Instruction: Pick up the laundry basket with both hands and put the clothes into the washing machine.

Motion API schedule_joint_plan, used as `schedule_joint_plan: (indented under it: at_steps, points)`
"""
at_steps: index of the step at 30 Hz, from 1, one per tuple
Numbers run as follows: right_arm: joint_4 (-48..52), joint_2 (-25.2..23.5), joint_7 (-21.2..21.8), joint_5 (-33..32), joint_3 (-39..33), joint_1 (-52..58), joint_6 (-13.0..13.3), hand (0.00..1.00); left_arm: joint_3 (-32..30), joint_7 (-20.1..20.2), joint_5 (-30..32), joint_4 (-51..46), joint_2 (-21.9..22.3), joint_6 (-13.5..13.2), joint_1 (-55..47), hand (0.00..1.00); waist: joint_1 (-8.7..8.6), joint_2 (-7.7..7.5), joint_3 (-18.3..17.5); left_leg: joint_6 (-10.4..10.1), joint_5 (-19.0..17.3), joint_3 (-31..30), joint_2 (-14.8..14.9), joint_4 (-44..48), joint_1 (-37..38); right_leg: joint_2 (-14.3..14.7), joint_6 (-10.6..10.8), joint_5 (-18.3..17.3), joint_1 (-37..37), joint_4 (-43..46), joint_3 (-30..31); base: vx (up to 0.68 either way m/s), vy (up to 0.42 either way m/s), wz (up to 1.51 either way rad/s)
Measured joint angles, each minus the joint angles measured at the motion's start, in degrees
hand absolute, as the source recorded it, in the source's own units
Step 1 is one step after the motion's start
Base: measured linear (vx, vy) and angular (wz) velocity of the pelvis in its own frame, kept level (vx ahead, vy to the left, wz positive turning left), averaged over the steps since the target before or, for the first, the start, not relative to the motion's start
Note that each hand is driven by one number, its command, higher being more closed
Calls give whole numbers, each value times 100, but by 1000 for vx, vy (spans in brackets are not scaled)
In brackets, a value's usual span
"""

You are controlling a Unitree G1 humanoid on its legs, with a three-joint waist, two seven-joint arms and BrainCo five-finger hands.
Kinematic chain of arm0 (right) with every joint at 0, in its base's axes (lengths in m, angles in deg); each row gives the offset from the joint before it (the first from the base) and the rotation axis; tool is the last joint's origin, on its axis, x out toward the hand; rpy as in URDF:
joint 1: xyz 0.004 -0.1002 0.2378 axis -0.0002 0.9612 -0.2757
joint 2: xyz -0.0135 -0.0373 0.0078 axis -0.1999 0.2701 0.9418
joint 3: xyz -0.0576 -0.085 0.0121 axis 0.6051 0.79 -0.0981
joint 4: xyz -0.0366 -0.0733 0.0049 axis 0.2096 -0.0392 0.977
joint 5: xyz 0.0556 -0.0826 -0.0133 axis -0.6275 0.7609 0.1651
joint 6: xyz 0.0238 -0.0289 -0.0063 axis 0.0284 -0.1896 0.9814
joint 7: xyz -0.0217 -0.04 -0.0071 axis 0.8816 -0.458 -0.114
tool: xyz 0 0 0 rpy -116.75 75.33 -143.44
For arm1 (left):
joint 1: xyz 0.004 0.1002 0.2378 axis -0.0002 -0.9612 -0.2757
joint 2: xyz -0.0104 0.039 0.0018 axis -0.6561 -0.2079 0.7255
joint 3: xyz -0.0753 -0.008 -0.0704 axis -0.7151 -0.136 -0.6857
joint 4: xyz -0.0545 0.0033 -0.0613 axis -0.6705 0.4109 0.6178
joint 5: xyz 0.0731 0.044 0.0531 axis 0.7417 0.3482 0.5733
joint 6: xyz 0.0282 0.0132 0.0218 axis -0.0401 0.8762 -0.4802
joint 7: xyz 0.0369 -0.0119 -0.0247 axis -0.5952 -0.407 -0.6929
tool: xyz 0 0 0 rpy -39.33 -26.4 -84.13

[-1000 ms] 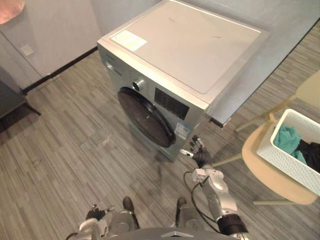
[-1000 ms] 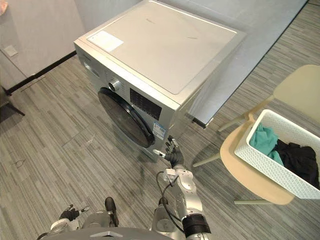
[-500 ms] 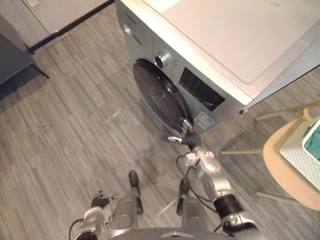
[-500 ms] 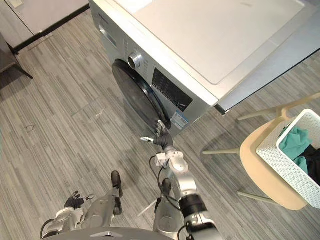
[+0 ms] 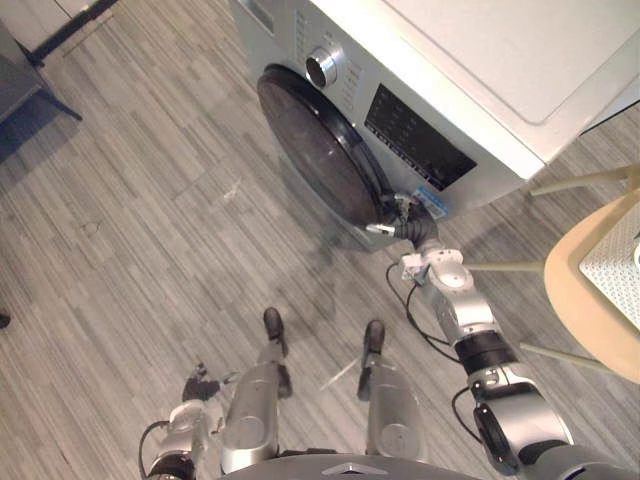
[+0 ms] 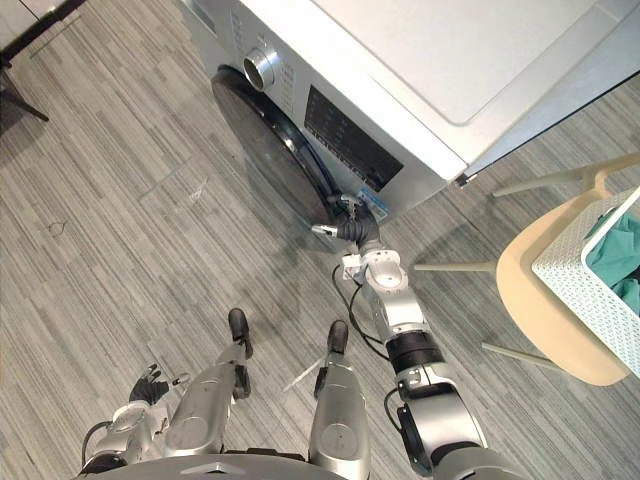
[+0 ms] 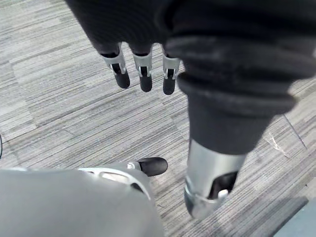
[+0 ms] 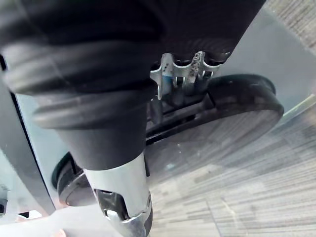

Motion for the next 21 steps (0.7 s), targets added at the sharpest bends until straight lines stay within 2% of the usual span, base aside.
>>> schedule_joint_plan:
  at_steps: [5, 9, 12, 14, 15, 18, 21]
  points:
    - [18, 20, -144, 386, -68, -486, -7, 0, 37, -59, -84, -179, 6, -4, -3, 0, 11, 44, 140, 69, 245, -29, -41, -236, -205, -6, -14, 127, -285, -26, -3, -60, 17, 2]
    - [-196, 11, -608, 683, -90, -943, -23, 0, 115, -229, -164, -327, 10, -6, -3, 0, -6, 105, 292, 69, 373, -180, -99, -308, -442, -56, -34, 206, -502, 16, -60, -70, 17, 12]
    - [-690, -4, -726, 710, -115, -1399, -28, 0, 296, -252, -225, -390, 13, -23, 39, 0, 67, 193, 342, 60, 388, -334, -120, -309, -554, -67, -52, 249, -597, 28, -58, -77, 4, 6]
    - [-931, -148, -785, 632, -171, -1695, -26, 0, 390, -281, -382, -394, 70, -44, 101, 0, 208, 313, 409, 36, 406, -468, -132, -310, -593, -63, -55, 255, -626, 58, -80, -62, -8, 8]
    - [-931, -273, -805, 577, -137, -1709, -22, 0, 454, -303, -444, -392, 67, -66, 101, 0, 248, 315, 409, 33, 408, -483, -128, -310, -609, -61, -55, 255, -644, 77, -86, -27, -19, 8]
    - [-913, -581, -770, 393, 184, -1582, -8, 0, 473, -353, -495, -391, 55, -77, 101, 0, 249, 314, 409, -14, 451, -615, -126, -309, -647, -61, -52, 230, -647, 122, -172, 17, -21, 11]
    - [-771, -781, -647, 264, 969, -1182, 22, 0, 459, -378, -538, -385, 54, -68, 101, 0, 273, 304, 407, -31, 491, -651, -123, -308, -626, -75, -30, 136, -647, 248, -209, 68, -27, 9]
